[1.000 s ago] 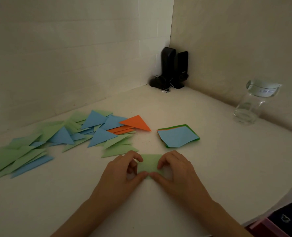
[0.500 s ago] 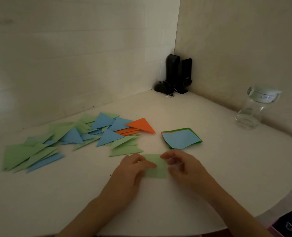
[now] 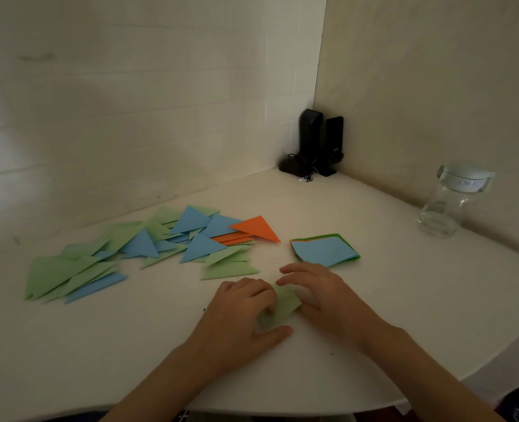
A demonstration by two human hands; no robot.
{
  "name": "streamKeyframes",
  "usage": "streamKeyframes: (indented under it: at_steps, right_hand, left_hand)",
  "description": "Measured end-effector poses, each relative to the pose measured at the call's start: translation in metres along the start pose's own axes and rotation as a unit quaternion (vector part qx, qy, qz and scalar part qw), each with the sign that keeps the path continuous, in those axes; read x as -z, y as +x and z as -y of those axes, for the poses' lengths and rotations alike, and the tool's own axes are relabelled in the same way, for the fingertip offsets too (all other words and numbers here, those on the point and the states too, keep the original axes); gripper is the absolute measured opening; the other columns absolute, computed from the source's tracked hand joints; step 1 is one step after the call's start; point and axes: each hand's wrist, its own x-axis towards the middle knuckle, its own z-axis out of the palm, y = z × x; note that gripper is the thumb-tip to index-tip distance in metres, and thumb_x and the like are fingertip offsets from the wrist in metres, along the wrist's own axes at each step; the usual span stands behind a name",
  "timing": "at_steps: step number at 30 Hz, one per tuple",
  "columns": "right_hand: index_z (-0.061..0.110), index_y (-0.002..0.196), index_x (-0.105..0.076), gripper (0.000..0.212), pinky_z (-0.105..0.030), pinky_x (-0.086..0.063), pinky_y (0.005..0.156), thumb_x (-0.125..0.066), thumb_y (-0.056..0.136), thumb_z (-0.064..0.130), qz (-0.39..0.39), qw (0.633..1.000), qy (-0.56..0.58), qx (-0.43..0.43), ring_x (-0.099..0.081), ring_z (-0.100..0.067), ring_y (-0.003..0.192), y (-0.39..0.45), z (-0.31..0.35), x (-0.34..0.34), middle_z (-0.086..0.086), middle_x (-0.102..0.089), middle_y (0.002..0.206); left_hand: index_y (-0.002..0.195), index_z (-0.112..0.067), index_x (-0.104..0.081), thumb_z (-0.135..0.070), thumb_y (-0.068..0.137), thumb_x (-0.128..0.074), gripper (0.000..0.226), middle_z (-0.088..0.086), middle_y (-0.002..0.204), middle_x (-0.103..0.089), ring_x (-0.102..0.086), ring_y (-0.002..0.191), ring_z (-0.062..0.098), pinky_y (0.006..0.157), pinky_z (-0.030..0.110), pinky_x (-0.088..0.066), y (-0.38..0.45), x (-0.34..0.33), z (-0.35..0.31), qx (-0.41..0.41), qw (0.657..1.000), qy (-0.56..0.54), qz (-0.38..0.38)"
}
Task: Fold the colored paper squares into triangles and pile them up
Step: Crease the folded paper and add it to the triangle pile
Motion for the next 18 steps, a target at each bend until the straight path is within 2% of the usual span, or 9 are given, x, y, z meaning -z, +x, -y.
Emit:
streamKeyframes:
  at_steps: [2, 5, 7, 10, 14, 16, 18]
  right_hand:
    - [0.021, 0.104, -0.068, 0.032, -0.023, -0.042, 0.088, -0.048, 0.083, 0.034, 0.017, 1.0, -0.025, 0.004, -0.057, -0.018, 0.099, 0.003, -0.005, -0.003, 0.0, -0.061, 0.118]
    - [0.022, 0.095, -0.07, 0.035, -0.034, -0.05, 0.078, -0.048, 0.084, 0.046, 0.01, 0.999, -0.033, -0.004, -0.059, -0.017, 0.087, 0.005, -0.006, -0.003, 0.004, -0.065, 0.102]
    - [0.021, 0.087, -0.071, 0.038, -0.032, -0.051, 0.072, -0.048, 0.082, 0.051, -0.019, 0.999, -0.024, -0.018, -0.059, -0.012, 0.08, 0.003, -0.007, -0.004, 0.007, -0.065, 0.092]
    - [0.025, 0.079, -0.068, 0.041, -0.025, -0.046, 0.066, -0.047, 0.079, 0.059, -0.06, 0.997, -0.01, -0.052, -0.048, 0.003, 0.071, -0.005, -0.008, -0.006, 0.016, -0.057, 0.081]
    - [0.03, 0.076, -0.063, 0.033, -0.02, -0.044, 0.065, -0.049, 0.079, 0.06, -0.074, 0.994, 0.009, -0.075, -0.051, -0.003, 0.069, -0.01, -0.002, -0.014, 0.016, -0.052, 0.075]
    - [0.03, 0.074, -0.06, 0.025, -0.013, -0.038, 0.061, -0.057, 0.081, 0.055, -0.09, 0.992, 0.005, -0.094, -0.05, -0.004, 0.068, -0.008, -0.001, -0.016, 0.016, -0.049, 0.073]
    - [0.031, 0.072, -0.055, 0.023, -0.012, -0.035, 0.059, -0.059, 0.082, 0.051, -0.101, 0.988, -0.001, -0.113, -0.048, -0.004, 0.065, -0.006, 0.0, -0.018, 0.015, -0.047, 0.073]
  left_hand:
    - [0.08, -0.031, -0.051, -0.051, 0.081, -0.058, 0.021, -0.018, 0.097, -0.059, -0.054, 0.088, 0.005, 0.074, 0.025, -0.04, 0.002, -0.004, 0.003, -0.005, 1.0, -0.013, -0.013]
    - [0.081, -0.028, -0.057, -0.039, 0.084, -0.056, 0.012, -0.016, 0.094, -0.061, -0.055, 0.088, 0.006, 0.077, 0.028, -0.04, 0.005, -0.006, 0.01, -0.019, 0.999, -0.02, -0.016]
    - [0.082, -0.028, -0.06, -0.04, 0.085, -0.056, 0.013, -0.017, 0.098, -0.061, -0.055, 0.092, 0.005, 0.079, 0.029, -0.04, 0.003, -0.003, 0.018, -0.022, 0.999, -0.034, -0.023]
    - [0.082, -0.03, -0.059, -0.044, 0.084, -0.057, 0.015, -0.019, 0.103, -0.058, -0.052, 0.099, 0.004, 0.079, 0.031, -0.045, -0.002, 0.0, 0.03, -0.001, 0.998, -0.052, -0.037]
    - [0.077, -0.029, -0.062, -0.05, 0.079, -0.056, 0.021, -0.02, 0.095, -0.057, -0.049, 0.093, 0.002, 0.079, 0.033, -0.047, -0.006, -0.002, 0.031, 0.081, 0.989, -0.103, -0.073]
    - [0.077, -0.03, -0.062, -0.054, 0.077, -0.054, 0.025, -0.02, 0.091, -0.055, -0.047, 0.091, 0.003, 0.08, 0.03, -0.045, -0.004, -0.005, 0.028, 0.123, 0.983, -0.111, -0.083]
    - [0.077, -0.031, -0.061, -0.06, 0.077, -0.048, 0.032, -0.017, 0.09, -0.052, -0.044, 0.092, 0.005, 0.082, 0.028, -0.04, -0.002, -0.009, 0.027, 0.154, 0.981, -0.093, -0.071]
